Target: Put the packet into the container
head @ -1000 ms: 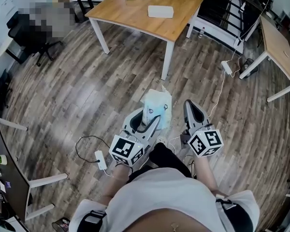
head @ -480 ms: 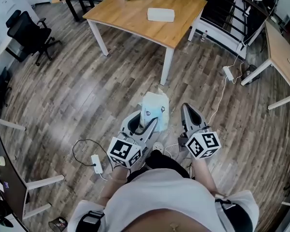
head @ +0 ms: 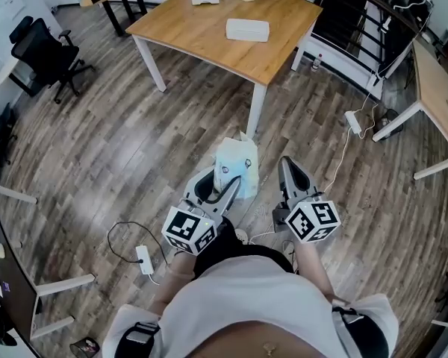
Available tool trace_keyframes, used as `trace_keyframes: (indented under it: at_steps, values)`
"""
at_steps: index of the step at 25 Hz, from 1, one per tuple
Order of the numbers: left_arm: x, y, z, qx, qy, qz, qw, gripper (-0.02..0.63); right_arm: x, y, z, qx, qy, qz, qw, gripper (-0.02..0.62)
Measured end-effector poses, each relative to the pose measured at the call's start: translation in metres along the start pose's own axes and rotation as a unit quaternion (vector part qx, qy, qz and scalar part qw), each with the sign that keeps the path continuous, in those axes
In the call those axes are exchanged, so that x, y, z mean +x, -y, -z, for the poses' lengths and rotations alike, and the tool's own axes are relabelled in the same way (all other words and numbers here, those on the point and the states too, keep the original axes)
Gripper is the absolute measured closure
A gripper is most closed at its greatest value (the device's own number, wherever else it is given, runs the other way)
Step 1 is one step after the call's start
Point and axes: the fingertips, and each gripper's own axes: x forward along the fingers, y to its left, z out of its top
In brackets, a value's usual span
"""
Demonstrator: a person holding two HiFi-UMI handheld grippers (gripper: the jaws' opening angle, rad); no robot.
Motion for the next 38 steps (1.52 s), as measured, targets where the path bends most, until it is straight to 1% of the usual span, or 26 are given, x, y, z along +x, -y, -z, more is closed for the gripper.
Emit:
trace_keyframes:
  at_steps: [5,12,19,24,28,31,38]
  values:
    - [0.019,-0.012,-0.002,-0.014,0.001,0.003,0.9999,0.407,0.008,0.010,-0.004,-0.001,-0.004,0.005,1.000,0.584]
    - [0.059,-0.029,-0.004,-0.011,-0.002,0.014,0.9998,0.407,0.029,0.030,-0.010,0.005,-0.003,0.015,1.000,0.583]
    - [0.101,-0.061,-0.023,0.003,-0.003,0.024,0.9997,0.407,0.075,0.048,-0.024,0.009,0.000,0.022,1.000,0.583]
    - [0.126,-0.087,-0.026,0.007,-0.007,0.025,0.9996,0.407,0.107,0.059,-0.031,0.010,-0.001,0.025,1.000,0.584]
    - [0.148,-0.108,-0.031,0.007,-0.009,0.025,0.9996,0.407,0.131,0.066,-0.045,0.002,0.004,0.026,1.000,0.583]
    - [0.163,-0.120,-0.040,0.015,-0.006,0.029,0.9995,0.407,0.149,0.074,-0.052,-0.004,0.005,0.028,1.000,0.584]
    - [0.199,-0.151,-0.050,0.018,-0.016,0.034,0.9991,0.407,0.195,0.090,-0.059,0.006,0.002,0.030,1.000,0.583]
